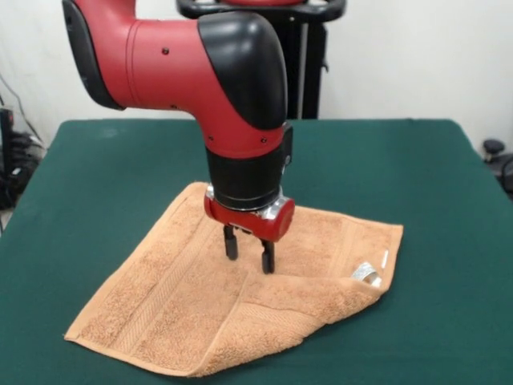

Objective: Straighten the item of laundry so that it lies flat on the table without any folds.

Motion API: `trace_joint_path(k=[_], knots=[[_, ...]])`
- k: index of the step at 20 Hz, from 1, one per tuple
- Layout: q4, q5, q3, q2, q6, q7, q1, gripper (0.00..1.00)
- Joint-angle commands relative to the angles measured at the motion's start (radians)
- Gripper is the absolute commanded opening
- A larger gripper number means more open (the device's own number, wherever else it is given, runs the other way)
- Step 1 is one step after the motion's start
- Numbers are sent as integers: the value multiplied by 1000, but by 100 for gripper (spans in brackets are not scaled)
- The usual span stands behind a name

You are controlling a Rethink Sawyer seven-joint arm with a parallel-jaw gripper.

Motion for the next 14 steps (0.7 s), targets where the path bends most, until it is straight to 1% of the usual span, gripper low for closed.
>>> trace_joint_path(k=[1,6,14], knots=[[81,-77,31,78,-68,-34,7,100],[143,-83,33,36,-88,-16,10,100],[141,-77,27,38,-96,-12,14,100]])
